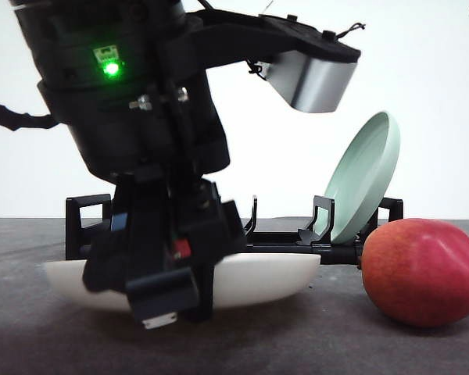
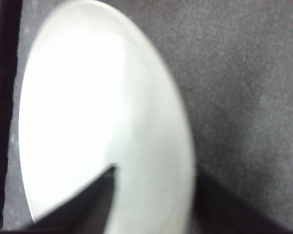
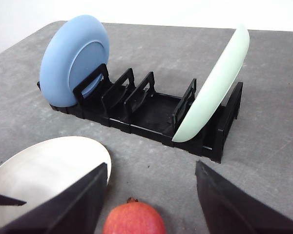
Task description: Place pomegranate in white plate
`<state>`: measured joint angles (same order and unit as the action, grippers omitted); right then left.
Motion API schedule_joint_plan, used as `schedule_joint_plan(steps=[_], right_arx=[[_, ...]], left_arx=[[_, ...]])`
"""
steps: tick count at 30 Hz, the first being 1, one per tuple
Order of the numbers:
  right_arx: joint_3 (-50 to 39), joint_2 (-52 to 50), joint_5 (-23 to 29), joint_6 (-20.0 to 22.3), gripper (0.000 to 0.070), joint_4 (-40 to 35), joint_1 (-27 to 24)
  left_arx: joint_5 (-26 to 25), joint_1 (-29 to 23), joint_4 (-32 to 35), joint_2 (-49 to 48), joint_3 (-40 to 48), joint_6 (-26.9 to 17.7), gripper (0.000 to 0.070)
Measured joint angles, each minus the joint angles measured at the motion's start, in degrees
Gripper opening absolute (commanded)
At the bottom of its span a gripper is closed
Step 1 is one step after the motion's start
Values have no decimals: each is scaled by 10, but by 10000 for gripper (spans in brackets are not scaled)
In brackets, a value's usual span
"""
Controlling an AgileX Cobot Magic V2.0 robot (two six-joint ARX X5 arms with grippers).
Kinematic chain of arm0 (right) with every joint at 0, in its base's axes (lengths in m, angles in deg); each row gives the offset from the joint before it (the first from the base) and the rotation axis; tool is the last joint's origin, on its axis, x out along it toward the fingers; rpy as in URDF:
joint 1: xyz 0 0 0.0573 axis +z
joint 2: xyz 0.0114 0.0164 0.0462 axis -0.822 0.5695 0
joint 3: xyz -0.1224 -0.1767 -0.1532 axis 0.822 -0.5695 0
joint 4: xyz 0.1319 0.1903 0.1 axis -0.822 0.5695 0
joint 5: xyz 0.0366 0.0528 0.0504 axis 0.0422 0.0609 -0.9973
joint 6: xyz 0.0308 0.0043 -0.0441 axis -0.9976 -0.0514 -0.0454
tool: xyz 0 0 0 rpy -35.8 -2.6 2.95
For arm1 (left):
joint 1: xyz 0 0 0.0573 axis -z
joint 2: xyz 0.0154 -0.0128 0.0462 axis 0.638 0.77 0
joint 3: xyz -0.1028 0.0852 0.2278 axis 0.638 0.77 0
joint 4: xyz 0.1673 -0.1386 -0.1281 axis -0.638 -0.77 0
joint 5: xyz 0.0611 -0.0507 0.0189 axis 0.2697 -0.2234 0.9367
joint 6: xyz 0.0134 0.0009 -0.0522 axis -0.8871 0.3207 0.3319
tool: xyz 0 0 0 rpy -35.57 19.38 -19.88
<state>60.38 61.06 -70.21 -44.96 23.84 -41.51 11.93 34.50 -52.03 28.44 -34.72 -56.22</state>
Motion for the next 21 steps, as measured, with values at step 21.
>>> schedule_joint_plan(steps=[21], right_arx=[[0, 0, 0, 0, 360, 1, 0]], left_arx=[[-407, -292, -128, -182, -80, 150, 475]])
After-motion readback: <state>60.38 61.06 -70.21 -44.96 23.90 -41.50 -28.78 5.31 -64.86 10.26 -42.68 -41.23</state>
